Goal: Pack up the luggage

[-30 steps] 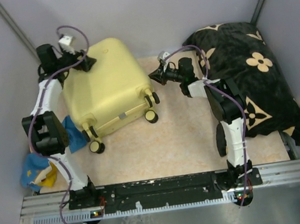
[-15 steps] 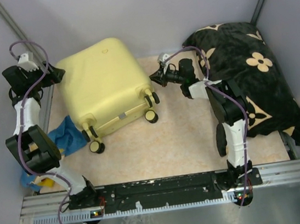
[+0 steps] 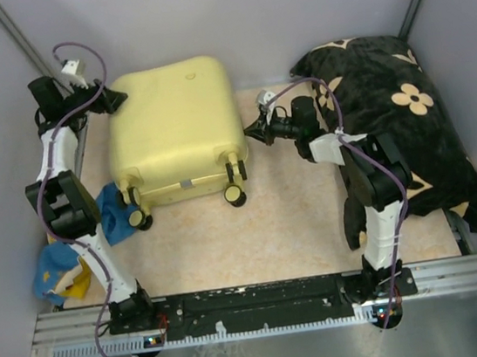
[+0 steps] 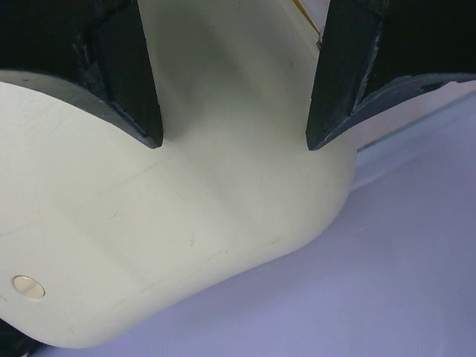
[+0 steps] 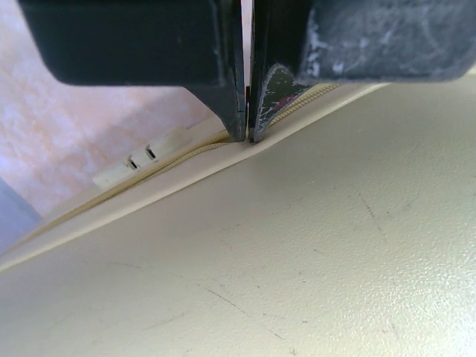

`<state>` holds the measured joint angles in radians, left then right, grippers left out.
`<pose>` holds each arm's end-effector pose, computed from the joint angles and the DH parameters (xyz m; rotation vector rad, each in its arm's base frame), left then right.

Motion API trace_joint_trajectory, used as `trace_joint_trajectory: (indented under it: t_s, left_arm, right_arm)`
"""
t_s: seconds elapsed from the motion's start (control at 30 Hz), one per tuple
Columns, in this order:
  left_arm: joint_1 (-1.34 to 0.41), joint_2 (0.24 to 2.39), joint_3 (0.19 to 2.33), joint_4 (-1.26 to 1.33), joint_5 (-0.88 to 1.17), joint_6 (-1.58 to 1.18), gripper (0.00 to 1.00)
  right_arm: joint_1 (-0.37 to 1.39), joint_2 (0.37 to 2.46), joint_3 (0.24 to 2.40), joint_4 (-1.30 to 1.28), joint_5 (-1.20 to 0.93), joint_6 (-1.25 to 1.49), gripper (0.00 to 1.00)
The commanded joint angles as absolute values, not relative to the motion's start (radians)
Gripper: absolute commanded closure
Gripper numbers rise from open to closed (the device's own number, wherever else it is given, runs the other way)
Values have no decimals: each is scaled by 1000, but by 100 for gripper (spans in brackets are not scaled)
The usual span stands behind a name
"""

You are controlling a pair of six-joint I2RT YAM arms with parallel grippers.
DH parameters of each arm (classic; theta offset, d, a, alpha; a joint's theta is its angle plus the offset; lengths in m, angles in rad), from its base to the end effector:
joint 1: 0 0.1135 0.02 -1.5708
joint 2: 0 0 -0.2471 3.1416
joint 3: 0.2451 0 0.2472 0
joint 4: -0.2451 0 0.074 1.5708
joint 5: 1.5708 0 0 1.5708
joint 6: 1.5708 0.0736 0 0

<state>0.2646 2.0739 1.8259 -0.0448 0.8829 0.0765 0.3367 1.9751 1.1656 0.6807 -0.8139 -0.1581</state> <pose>0.4993 0.0764 0.2944 0.4320 1.7379 -0.5738 0.4067 0.1990 0.1925 -0.9881 1.4153 0.8195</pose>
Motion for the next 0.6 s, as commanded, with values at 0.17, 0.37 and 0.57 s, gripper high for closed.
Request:
trace_joint_trajectory:
  t_s: [0.17,0.37,0.57]
  left_arm:
    - [-26,2392,2111,-292,1047,98,23]
    - [-40,2325,2136,-347,836,198,14]
    - [27,1994,1889,-330,621,347,1]
  right_arm:
    - [367,1713,1004,646,-771,-202,100]
    - [386,1689,958,659,-680,-136,100]
    - [399,1701,936,732,-621,-64,100]
